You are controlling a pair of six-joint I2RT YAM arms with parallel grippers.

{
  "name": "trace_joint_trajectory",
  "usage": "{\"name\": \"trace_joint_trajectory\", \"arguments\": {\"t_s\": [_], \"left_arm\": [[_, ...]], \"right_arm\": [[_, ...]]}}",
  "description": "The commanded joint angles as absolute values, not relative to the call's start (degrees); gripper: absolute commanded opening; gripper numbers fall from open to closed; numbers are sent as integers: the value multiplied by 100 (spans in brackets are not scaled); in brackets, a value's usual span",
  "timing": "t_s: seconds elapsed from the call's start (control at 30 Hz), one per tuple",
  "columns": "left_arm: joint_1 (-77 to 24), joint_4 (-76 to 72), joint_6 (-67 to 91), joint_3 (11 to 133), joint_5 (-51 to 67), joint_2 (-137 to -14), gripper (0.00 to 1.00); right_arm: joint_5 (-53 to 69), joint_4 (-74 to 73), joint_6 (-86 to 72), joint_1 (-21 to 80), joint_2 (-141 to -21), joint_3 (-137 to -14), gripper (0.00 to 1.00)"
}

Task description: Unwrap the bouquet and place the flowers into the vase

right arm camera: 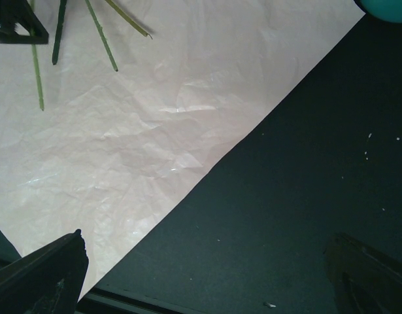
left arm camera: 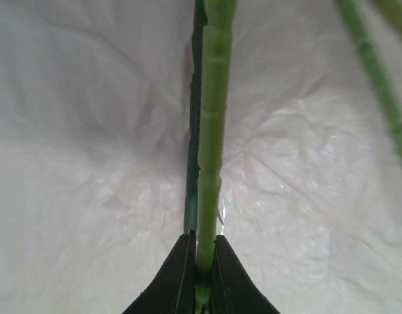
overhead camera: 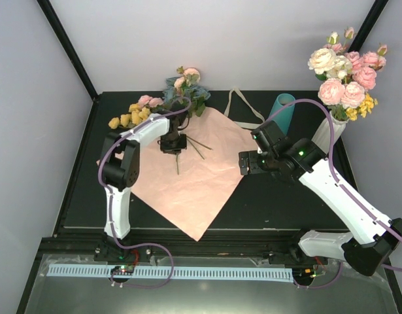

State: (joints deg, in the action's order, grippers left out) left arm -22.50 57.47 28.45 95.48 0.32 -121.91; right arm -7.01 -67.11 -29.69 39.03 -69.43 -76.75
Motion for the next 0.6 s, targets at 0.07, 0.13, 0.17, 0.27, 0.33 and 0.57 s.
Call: {"name": "trace_joint_trajectory", "arguments": {"t_s": [0.07, 0.13, 0.17, 0.27, 0.33, 0.57], "left_arm": [[-2147, 5794, 2869, 9761, -162, -10995, 1], [-2137, 5729, 2691, 9720, -85, -10740, 2], [-2138, 5711, 2636, 9690, -83, -10601, 2], [-2131, 5595, 2471, 9485, -37, -10153, 2], [-2135, 5335, 2314, 9226, 187, -9693, 1], [-2136, 4145, 1645, 7988, 1684, -8260, 2]], "right_arm": [[-763, -6649, -2944, 3910, -6884, -7724, 100], [-724, -6598, -2950, 3911, -6873, -7702, 100], [-721, -6578, -2945, 3906, -6861, -7700, 100], [-738, -6512, -2925, 3905, -6832, -7771, 100], [-688, -6458, -2854, 3909, -6825, -7902, 100], [200, -5243, -2509, 3904, -6293, -8188, 100]]}}
